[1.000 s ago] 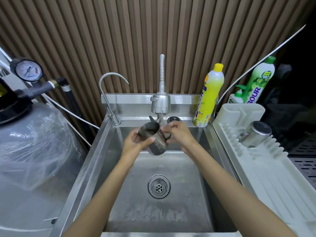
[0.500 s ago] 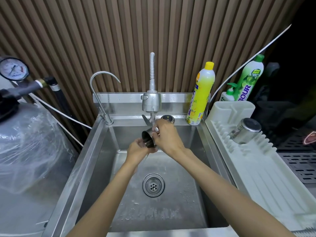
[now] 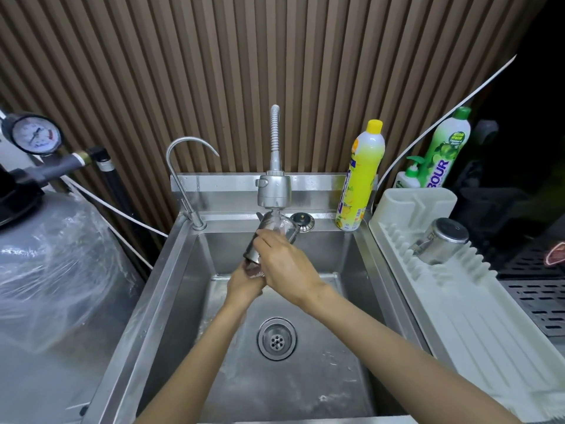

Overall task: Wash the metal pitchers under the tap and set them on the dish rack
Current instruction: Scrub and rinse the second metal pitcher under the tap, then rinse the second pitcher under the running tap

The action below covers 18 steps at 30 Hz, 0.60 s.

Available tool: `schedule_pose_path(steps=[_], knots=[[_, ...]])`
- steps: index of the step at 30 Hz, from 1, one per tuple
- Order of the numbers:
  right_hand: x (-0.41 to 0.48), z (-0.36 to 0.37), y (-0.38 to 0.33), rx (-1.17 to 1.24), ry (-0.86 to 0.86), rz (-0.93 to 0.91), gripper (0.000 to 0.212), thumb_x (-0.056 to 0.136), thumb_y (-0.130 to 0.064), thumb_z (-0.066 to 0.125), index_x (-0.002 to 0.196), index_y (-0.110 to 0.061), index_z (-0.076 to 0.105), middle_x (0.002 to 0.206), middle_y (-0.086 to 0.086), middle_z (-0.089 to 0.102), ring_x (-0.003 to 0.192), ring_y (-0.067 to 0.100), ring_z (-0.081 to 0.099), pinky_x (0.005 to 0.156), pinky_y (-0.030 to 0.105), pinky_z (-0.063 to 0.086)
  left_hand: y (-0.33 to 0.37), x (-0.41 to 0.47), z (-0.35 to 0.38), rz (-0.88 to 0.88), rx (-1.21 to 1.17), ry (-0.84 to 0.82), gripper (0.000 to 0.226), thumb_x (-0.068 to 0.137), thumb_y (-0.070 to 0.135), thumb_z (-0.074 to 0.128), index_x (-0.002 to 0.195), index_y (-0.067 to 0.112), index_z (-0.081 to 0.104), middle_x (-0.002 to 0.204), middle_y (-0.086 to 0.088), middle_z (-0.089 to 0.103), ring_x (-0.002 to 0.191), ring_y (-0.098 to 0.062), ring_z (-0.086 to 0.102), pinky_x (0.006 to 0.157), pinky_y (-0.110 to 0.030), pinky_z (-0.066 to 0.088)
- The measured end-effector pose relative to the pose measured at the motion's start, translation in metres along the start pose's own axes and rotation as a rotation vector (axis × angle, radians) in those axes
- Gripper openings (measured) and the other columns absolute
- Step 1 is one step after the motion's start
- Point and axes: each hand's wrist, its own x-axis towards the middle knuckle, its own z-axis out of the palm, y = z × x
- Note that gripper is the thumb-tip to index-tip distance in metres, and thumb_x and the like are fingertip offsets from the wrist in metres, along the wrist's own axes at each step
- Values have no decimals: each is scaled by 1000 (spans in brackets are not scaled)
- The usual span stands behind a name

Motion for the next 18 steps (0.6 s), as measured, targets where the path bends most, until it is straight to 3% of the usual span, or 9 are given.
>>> schedule_pose_path(steps=[3,5,8,10,13,15,18], knots=[[-2,-4,5,18,12,-10,26,64,13,59,86,0,58,100,22,63,99,38,60,79,45,54,2,1,-1,-4,-127,-62,34,78,-4,61,109,8,57,100,-11,65,95,-26,62,86,-40,52],[-6,-4,8,25,24,-23,18,68,6,54,83,-3,57,96,18,63,93,37,61,69,43,55,3,0,-3,-17,-268,-103,35,71,-12,62,100,7,57,90,-14,62,85,-26,57,79,-36,51],[-13,-2,13,38,19,-30,18,67,5,55,81,-6,53,97,15,62,92,33,60,56,38,54,1,0,-4,-56,-512,-226,35,73,-24,49,90,5,56,82,-13,59,72,-20,61,62,-21,53],[-16,-2,18,50,7,-35,21,69,8,60,82,-6,52,104,15,61,101,31,59,57,37,56,-3,1,-8,-89,-702,-297,39,76,-27,38,96,0,56,90,-16,62,79,-21,66,65,-22,57],[-24,-5,27,62,-19,-52,14,79,8,57,84,-5,52,123,17,55,129,30,46,67,42,57,-5,1,-11,-109,-919,-315,28,82,-13,35,98,-2,55,99,-19,61,92,-29,64,79,-32,59],[-34,-9,31,56,0,-72,14,83,6,56,80,-7,50,135,16,45,137,29,35,66,42,57,-5,0,-12,-158,-1014,-300,14,88,5,41,93,-1,53,100,-22,60,92,-34,61,78,-40,57],[-52,-12,34,55,39,-102,16,84,5,58,78,-8,51,143,13,39,140,27,26,76,41,57,0,6,-9,-118,-856,-433,48,76,32,70,108,-2,60,103,-20,66,92,-31,65,81,-40,58]])
